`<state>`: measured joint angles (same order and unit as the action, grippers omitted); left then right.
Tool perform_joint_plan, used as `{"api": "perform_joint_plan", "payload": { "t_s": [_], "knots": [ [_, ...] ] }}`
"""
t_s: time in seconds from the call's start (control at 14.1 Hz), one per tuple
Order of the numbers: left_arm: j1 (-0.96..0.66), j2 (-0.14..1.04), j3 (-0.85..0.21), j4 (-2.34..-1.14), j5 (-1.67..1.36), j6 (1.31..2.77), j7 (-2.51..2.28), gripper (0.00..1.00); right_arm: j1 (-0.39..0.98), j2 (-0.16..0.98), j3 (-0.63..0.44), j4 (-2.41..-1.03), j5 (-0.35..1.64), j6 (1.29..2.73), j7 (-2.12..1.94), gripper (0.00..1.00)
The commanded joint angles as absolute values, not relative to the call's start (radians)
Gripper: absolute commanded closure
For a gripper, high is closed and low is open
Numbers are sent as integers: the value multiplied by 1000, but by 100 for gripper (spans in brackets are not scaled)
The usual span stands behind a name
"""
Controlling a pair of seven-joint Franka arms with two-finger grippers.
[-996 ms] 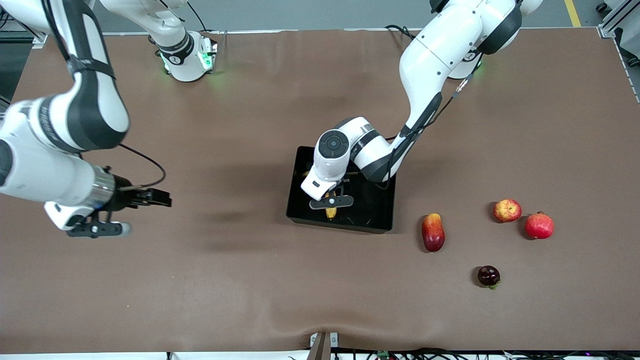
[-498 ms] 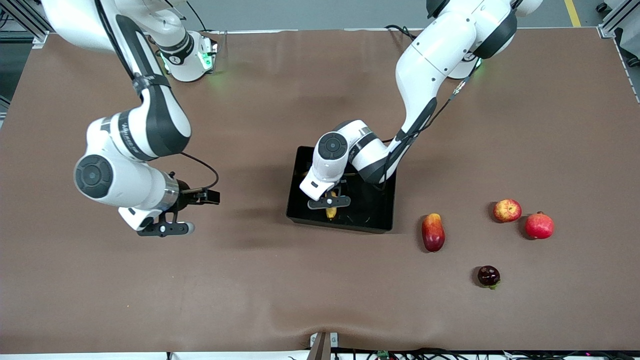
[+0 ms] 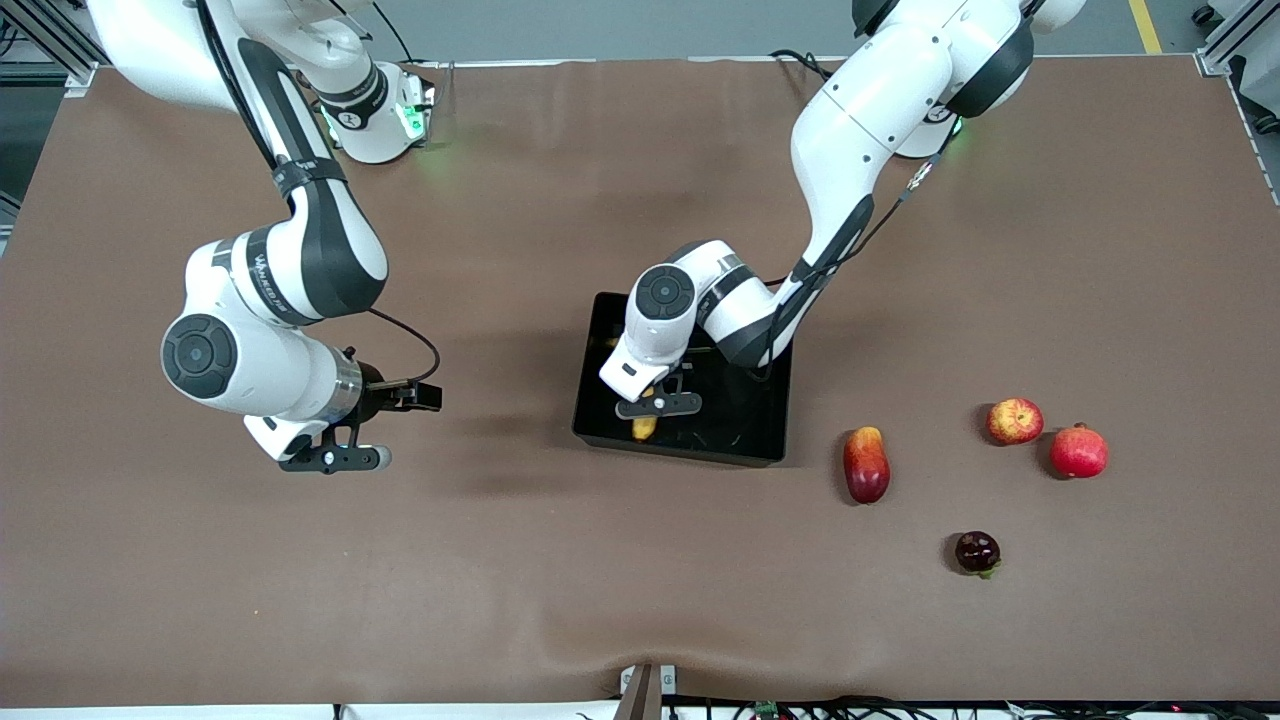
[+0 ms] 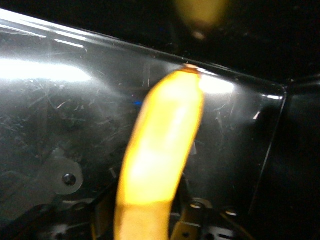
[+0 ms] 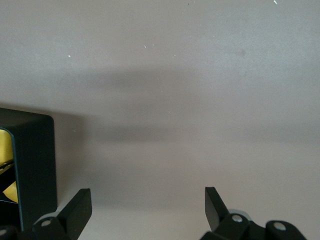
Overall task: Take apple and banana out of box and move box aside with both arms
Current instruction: 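Hold the banana with the left gripper while the right gripper approaches the tray, then lift the banana out of the tray toward the mango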
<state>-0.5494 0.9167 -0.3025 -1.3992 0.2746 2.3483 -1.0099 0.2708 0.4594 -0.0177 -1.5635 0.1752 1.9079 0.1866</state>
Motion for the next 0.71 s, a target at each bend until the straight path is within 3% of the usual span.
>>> {"api": "perform_joint_plan", "payload": {
  "t_s": [0.0,0.64],
  "knots": [
    [-565,888,-287,-1388,299,2278,-1032,100,278,448,-21,-1577,187,1914,202,0],
    [-471,663,-293,-1387,275,2157,-1023,100,325,449,-21,-1574,183,1940,261,0]
  ]
}}
